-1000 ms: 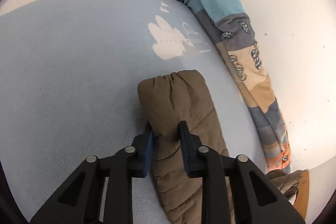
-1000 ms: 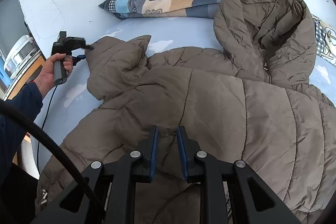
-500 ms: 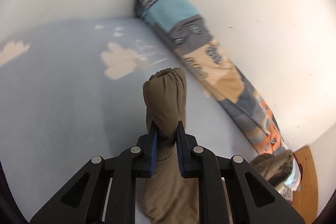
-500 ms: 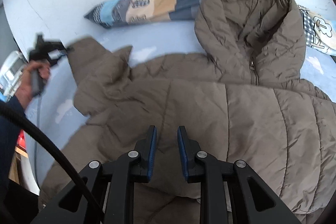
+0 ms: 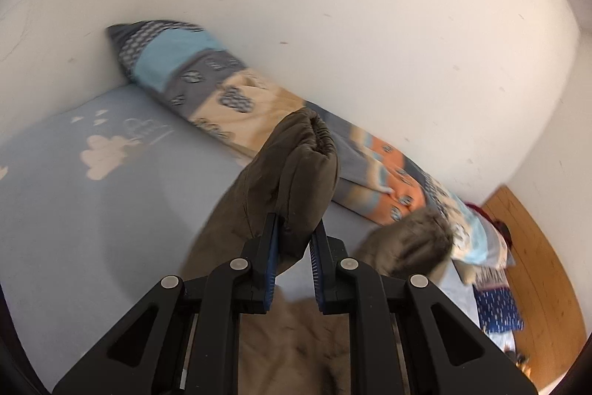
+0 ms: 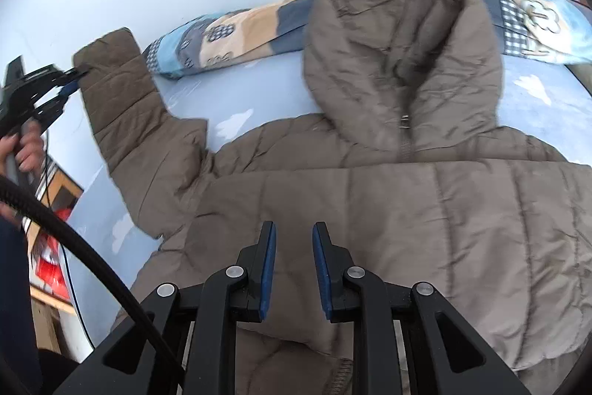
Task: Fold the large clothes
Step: 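Lift the gripped sleeve with the left tool and fold it across the jacket body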
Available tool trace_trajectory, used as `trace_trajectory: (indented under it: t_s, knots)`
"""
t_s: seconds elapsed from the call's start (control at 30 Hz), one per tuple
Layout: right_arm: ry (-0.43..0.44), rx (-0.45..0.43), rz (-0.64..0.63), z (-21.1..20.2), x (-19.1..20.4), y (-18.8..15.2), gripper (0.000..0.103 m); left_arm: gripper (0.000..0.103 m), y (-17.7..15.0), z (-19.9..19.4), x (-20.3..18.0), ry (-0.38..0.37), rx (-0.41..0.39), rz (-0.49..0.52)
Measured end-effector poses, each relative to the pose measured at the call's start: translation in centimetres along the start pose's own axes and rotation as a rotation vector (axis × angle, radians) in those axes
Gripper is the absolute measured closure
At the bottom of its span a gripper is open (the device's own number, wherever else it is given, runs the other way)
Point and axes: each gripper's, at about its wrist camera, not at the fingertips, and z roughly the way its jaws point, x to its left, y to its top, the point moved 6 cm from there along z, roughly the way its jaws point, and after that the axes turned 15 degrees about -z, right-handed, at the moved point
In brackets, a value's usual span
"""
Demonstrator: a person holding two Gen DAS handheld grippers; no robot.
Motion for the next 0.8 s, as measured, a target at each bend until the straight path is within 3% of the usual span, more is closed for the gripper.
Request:
trace_trajectory:
  t_s: [0.27,0.47,0.63,0.8]
  knots:
    - [-0.02,-0.063,0.077,-4.1,-3.4,1.0,0.081,0.088,-5.4,-1.0,-9.8,-0.099,0.051,0.097]
    - [0.048,-0.181,0.198,-9.6,-6.6,2.2,0.077,0.088,-11.0,-1.1,-17.1,-0.157,0.122,0.2]
    - [-0.03,-0.3,0.267,-15.8,-11.4,2.6,0.076,0.088,-16.7,-0.9,-22.1,-0.207,0.2,0.265]
    - [-0.119,-0.34,0.364,-20.2,-16.6,0.3,0.076,0.088,-22.9,0.3,-26.0,-0.239,0.286,0.308]
